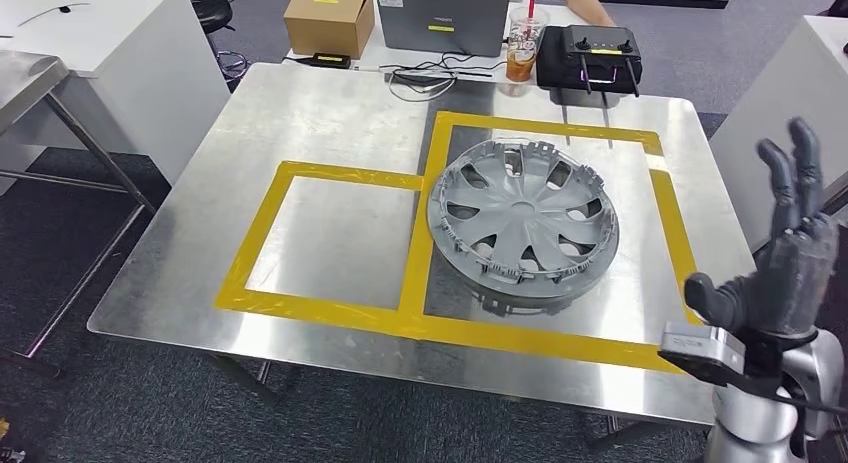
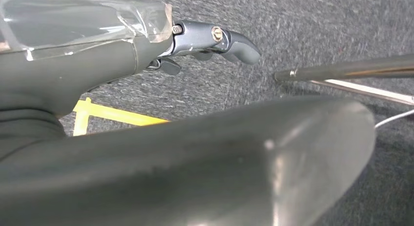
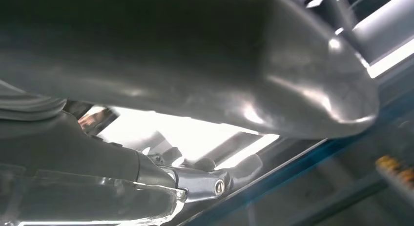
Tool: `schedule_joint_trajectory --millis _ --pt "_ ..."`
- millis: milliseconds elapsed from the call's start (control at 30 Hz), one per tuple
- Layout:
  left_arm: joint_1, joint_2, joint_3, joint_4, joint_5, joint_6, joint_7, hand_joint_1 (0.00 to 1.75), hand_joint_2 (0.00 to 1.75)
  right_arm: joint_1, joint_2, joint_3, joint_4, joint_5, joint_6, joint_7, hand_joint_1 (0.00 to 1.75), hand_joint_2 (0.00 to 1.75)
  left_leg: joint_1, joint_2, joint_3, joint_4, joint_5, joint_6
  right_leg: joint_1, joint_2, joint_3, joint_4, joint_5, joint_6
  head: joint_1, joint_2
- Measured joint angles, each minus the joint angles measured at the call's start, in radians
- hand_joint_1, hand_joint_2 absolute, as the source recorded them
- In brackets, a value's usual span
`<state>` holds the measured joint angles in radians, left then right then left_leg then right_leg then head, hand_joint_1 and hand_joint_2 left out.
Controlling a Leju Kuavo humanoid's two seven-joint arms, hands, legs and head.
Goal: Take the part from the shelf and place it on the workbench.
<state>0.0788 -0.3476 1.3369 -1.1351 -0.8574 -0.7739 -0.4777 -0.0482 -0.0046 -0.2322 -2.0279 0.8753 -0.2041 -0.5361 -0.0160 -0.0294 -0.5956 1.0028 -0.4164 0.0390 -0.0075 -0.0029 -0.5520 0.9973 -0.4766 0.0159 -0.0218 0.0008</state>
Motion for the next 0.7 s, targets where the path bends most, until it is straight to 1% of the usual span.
schedule_joint_trajectory --millis 67,100,133,167,200,233,267,300,333,400,433,467,500,533,567,600,633,667,700 --pt "0.024 -0.002 -0.024 -0.017 0.059 0.017 0.028 0.0 0.0 0.076 0.01 -0.052 -0.039 -0.019 -0.008 -0.008 0.0 0.0 0.002 0.002 -0.004 0.004 0.0 -0.009 -0.002 0.002 -0.001 -0.003 0.01 -0.011 0.0 0.0" --pt "0.037 -0.004 -0.04 -0.025 0.091 0.026 0.042 0.0 0.0 0.112 0.015 -0.073 -0.051 -0.023 -0.009 -0.011 0.0 0.0 0.003 0.005 -0.008 0.015 -0.014 -0.014 -0.005 0.001 -0.002 -0.004 0.015 -0.017 -0.001 0.0" --pt "0.049 -0.005 -0.057 -0.033 0.12 0.037 0.055 0.0 0.0 0.146 0.022 -0.091 -0.059 -0.026 -0.006 -0.012 0.0 0.0 0.005 0.008 -0.018 0.042 -0.041 -0.021 -0.008 0.001 -0.005 -0.005 0.021 -0.022 -0.003 0.0" --pt "0.059 -0.006 -0.074 -0.039 0.147 0.047 0.067 0.0 0.0 0.177 0.03 -0.109 -0.065 -0.026 0.002 -0.009 0.0 0.0 0.009 0.012 -0.034 0.092 -0.084 -0.028 -0.01 0.0 -0.01 -0.005 0.027 -0.026 -0.006 0.0" --pt "0.069 -0.006 -0.091 -0.044 0.171 0.057 0.078 0.0 0.0 0.204 0.038 -0.126 -0.067 -0.025 0.015 -0.005 0.0 0.0 0.013 0.015 -0.053 0.158 -0.133 -0.035 -0.01 -0.001 -0.018 -0.004 0.032 -0.028 -0.008 0.0" --pt "0.078 -0.006 -0.107 -0.048 0.192 0.066 0.089 0.0 0.0 0.227 0.047 -0.144 -0.068 -0.023 0.03 -0.002 0.0 0.0 0.018 0.017 -0.071 0.226 -0.175 -0.041 -0.01 -0.001 -0.026 -0.003 0.038 -0.028 -0.01 0.0" --pt "0.086 -0.007 -0.124 -0.051 0.21 0.074 0.098 0.0 0.0 0.246 0.056 -0.161 -0.067 -0.021 0.044 0.001 0.0 0.0 0.022 0.018 -0.078 0.274 -0.201 -0.044 -0.01 -0.001 -0.035 -0.002 0.045 -0.027 -0.01 0.0" --pt "0.093 -0.008 -0.139 -0.053 0.225 0.081 0.105 0.0 0.0 0.259 0.064 -0.178 -0.065 -0.02 0.057 0.003 0.0 0.0 0.025 0.019 -0.067 0.284 -0.208 -0.046 -0.01 -0.001 -0.044 -0.001 0.051 -0.026 -0.01 0.0" --pt "0.1 -0.008 -0.154 -0.056 0.239 0.087 0.112 0.0 0.0 0.27 0.073 -0.192 -0.063 -0.018 0.069 0.004 0.0 0.0 0.027 0.021 -0.032 0.249 -0.197 -0.047 -0.01 -0.001 -0.052 -0.001 0.058 -0.023 -0.01 0.0" --pt "0.113 -0.009 -0.183 -0.066 0.274 0.103 0.131 0.0 0.0 0.286 0.088 -0.22 -0.059 -0.007 0.107 0.009 0.0 0.0 0.028 0.022 0.077 0.094 -0.158 -0.042 -0.01 0.001 -0.063 -0.001 0.073 -0.017 -0.01 0.0" --pt "0.121 -0.009 -0.2 -0.072 0.304 0.116 0.146 0.0 0.0 0.292 0.097 -0.235 -0.055 0.004 0.138 0.013 0.0 0.0 0.025 0.022 0.118 0.026 -0.141 -0.038 -0.009 0.002 -0.064 -0.004 0.081 -0.012 -0.009 0.0" --pt "0.132 -0.01 -0.22 -0.08 0.342 0.134 0.165 0.0 0.0 0.296 0.108 -0.252 -0.045 0.019 0.175 0.014 0.0 0.0 0.021 0.022 0.142 -0.015 -0.132 -0.032 -0.009 0.003 -0.063 -0.006 0.088 -0.007 -0.01 0.0" --pt "0.145 -0.01 -0.241 -0.088 0.383 0.154 0.186 0.0 0.0 0.3 0.121 -0.271 -0.031 0.035 0.21 0.012 0.0 0.0 0.016 0.022 0.146 -0.028 -0.128 -0.025 -0.009 0.003 -0.06 -0.01 0.094 0.0 -0.01 0.0" --pt "0.161 -0.01 -0.264 -0.096 0.421 0.174 0.205 0.0 0.0 0.305 0.134 -0.291 -0.014 0.049 0.238 0.007 0.0 0.0 0.011 0.022 0.142 -0.028 -0.119 -0.017 -0.011 0.002 -0.059 -0.015 0.1 0.007 -0.01 0.0" --pt "0.176 -0.011 -0.286 -0.106 0.452 0.19 0.22 0.0 0.0 0.31 0.147 -0.312 0.002 0.06 0.255 -0.002 0.0 0.0 0.011 0.022 0.137 -0.03 -0.108 -0.009 -0.013 0.002 -0.061 -0.016 0.105 0.013 -0.011 0.0" --pt "0.191 -0.011 -0.309 -0.114 0.475 0.204 0.233 0.0 0.0 0.314 0.158 -0.332 0.016 0.069 0.267 -0.01 0.0 0.0 0.01 0.023 0.13 -0.035 -0.094 0.0 -0.014 0.002 -0.066 -0.012 0.099 0.015 -0.011 0.0" --pt "0.204 -0.011 -0.329 -0.123 0.495 0.215 0.243 0.0 0.0 0.317 0.168 -0.352 0.028 0.077 0.279 -0.016 0.0 0.0 0.011 0.025 0.12 -0.04 -0.079 0.008 -0.015 0.002 -0.077 0.007 0.076 0.013 -0.01 0.0" --pt "0.215 -0.012 -0.349 -0.131 0.512 0.224 0.254 0.0 0.0 0.318 0.177 -0.37 0.039 0.088 0.296 -0.02 0.0 0.0 0.012 0.026 0.107 -0.045 -0.063 0.015 -0.015 0.002 -0.092 0.046 0.035 0.006 -0.008 0.0" --pt "0.226 -0.013 -0.367 -0.138 0.529 0.234 0.265 0.0 0.0 0.317 0.187 -0.388 0.051 0.102 0.318 -0.023 0.0 0.0 0.011 0.028 0.091 -0.045 -0.051 0.019 -0.015 0.002 -0.11 0.106 -0.018 -0.001 -0.006 0.0"
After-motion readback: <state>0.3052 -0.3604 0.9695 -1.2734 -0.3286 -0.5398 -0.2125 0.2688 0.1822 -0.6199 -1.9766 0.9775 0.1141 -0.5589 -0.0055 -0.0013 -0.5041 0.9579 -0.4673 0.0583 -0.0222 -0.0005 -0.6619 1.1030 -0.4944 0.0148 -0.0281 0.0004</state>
